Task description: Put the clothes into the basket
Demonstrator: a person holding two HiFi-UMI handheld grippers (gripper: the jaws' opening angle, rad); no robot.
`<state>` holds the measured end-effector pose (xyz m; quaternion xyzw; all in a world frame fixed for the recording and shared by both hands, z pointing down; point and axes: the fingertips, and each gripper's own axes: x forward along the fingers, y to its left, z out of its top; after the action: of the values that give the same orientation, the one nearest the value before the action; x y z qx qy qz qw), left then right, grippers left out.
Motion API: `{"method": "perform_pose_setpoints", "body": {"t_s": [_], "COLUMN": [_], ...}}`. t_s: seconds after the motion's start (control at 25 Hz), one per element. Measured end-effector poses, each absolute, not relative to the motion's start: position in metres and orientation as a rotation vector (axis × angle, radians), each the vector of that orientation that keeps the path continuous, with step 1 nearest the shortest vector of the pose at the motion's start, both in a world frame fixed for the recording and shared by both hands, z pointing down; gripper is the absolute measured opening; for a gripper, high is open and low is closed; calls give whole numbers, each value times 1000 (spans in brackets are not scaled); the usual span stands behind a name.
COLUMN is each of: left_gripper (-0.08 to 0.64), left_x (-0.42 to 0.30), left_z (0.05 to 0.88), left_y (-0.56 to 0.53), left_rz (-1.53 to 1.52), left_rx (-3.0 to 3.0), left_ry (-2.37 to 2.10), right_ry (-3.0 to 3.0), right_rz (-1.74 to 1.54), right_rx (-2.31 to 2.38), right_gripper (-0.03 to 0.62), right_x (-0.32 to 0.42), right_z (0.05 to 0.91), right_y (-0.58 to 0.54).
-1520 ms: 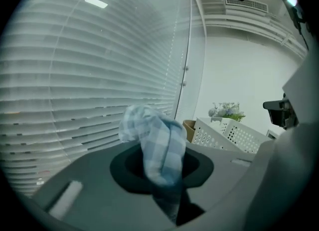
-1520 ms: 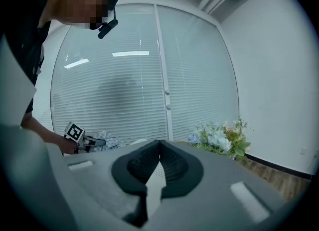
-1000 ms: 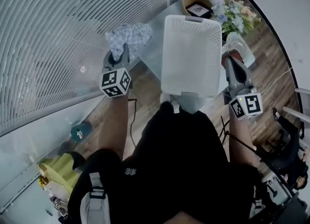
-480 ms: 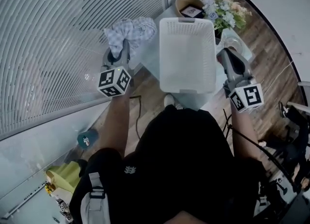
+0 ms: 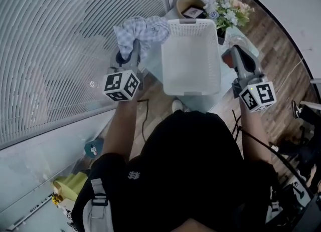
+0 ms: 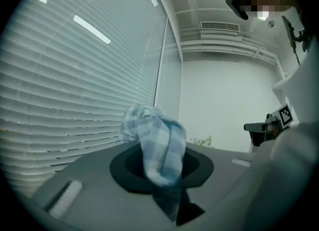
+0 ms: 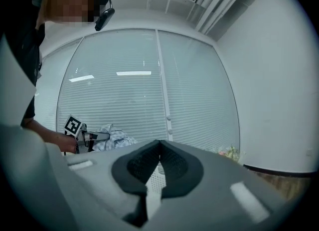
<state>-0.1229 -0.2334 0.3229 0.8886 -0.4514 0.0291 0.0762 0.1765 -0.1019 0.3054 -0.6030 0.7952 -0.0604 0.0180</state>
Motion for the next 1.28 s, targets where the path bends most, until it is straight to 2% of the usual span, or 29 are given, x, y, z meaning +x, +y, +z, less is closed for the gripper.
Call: {"method": "perform_pose_setpoints", "body": {"t_s": [1.28], "left_gripper": [92], "left_x": [3], "left_z": [331], "left_y": [-193], "left_rz": [131], "left_rx": [2776], "left_ry": [-1045], "right_ry": [2192], "right_rz": [-326], "right_rx": [-1959], "right_gripper": [2], "right_x": [269], "right_z": [316], "right_y": [-64]}}
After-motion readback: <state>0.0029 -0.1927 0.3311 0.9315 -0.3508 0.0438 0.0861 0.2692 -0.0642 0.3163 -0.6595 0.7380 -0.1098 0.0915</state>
